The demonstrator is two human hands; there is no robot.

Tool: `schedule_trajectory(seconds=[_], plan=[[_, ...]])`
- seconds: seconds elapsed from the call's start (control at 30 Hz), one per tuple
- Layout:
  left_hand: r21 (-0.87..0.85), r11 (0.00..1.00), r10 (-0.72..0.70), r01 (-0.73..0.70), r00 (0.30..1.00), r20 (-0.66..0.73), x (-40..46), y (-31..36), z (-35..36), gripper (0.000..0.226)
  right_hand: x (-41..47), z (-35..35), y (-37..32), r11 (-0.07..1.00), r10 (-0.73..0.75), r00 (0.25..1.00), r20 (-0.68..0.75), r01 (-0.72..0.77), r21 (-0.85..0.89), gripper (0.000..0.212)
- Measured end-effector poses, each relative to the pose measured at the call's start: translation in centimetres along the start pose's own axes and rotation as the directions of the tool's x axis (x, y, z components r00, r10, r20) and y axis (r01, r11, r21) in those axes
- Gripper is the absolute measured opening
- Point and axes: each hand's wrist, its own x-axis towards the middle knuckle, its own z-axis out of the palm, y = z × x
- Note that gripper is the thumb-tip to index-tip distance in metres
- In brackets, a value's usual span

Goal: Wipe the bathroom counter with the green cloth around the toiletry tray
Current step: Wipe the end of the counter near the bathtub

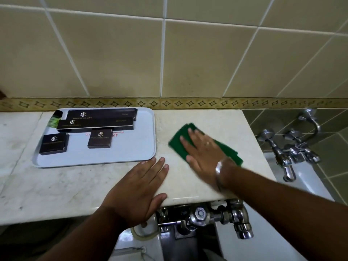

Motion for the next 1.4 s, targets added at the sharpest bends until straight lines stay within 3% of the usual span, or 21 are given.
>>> schedule_trajectory(seconds=[0.07,0.13,0.27,0.37,0.43,0.5,0.57,0.67,0.7,0.8,0.9,0.97,1.1,1.2,1.3,1.4], plan=[[-0.009,1.0,-0.011,0.011,1.0,0.007,-0.1,0.0,0.0,0.067,-6.0,1.0,0.8,0.994,-0.112,0.994,-0.012,0.112,0.011,0.06],[-0.02,1.0,-0.018,0.018,1.0,-0.001,-0.1,0.0,0.2,0.066,-8.9,1.2,5.2,0.998,-0.066,0.998,0.007,0.066,-0.018,0.062],[-0.021,1.0,-0.015,0.014,1.0,-0.015,0.0,-0.1,0.6,0.067,-3.1,0.0,12.4,0.944,0.32,0.941,0.106,-0.326,0.044,0.061],[-0.003,1.0,-0.018,0.018,1.0,-0.018,0.0,0.0,0.7,0.067,4.0,-0.8,10.2,0.868,0.491,0.865,0.106,-0.496,0.024,0.06],[0.004,1.0,-0.028,0.028,1.0,-0.009,0.0,0.1,0.5,0.067,5.0,-0.7,5.7,0.919,0.391,0.918,0.061,-0.393,0.019,0.061],[0.009,0.999,-0.032,0.032,0.999,-0.006,0.0,0.2,0.4,0.067,2.1,0.1,1.1,0.988,0.151,0.989,0.01,-0.151,0.021,0.06],[0.013,0.999,-0.03,0.03,1.0,0.0,-0.1,0.2,0.4,0.067,-3.3,1.1,-1.4,0.993,-0.066,0.998,0.003,0.066,0.101,0.057],[0.003,0.999,-0.039,0.039,0.999,-0.007,-0.2,0.1,0.5,0.067,-8.7,1.9,2.8,0.985,-0.16,0.986,0.039,0.157,0.075,0.054],[-0.001,0.999,-0.037,0.037,0.999,-0.008,-0.2,0.1,0.6,0.067,-8.5,1.8,5.4,0.991,-0.124,0.991,0.057,0.121,0.055,0.053],[-0.003,0.999,-0.033,0.032,0.999,-0.014,0.0,0.1,0.7,0.067,-3.3,0.7,11.8,0.98,0.18,0.98,0.087,-0.187,0.071,0.064],[0.002,0.999,-0.04,0.04,0.999,-0.01,-0.1,0.0,0.9,0.067,3.7,0.0,10.6,0.94,0.34,0.938,0.073,-0.34,-0.014,0.065],[0.004,0.999,-0.043,0.043,0.999,-0.006,-0.4,0.1,0.9,0.067,4.9,0.3,5.8,0.971,0.237,0.971,0.018,-0.236,-0.047,0.063],[0.018,0.999,-0.051,0.051,0.999,-0.013,-0.5,0.4,0.5,0.067,-2.3,1.2,-1.7,0.991,-0.032,0.999,0.002,0.031,0.133,0.055],[0.007,0.999,-0.042,0.042,0.999,-0.026,-0.3,0.3,0.6,0.066,-7.9,1.3,1.6,0.985,-0.11,0.994,0.011,0.108,0.134,0.054],[-0.002,1.0,-0.031,0.031,0.999,-0.042,-0.3,0.3,0.9,0.066,-5.1,0.5,8.5,0.992,0.057,0.997,0.055,-0.063,0.11,0.053],[-0.007,1.0,-0.028,0.027,0.998,-0.051,-0.2,0.1,1.0,0.067,1.9,-0.1,10.2,0.979,0.188,0.981,0.039,-0.191,0.076,0.054]])
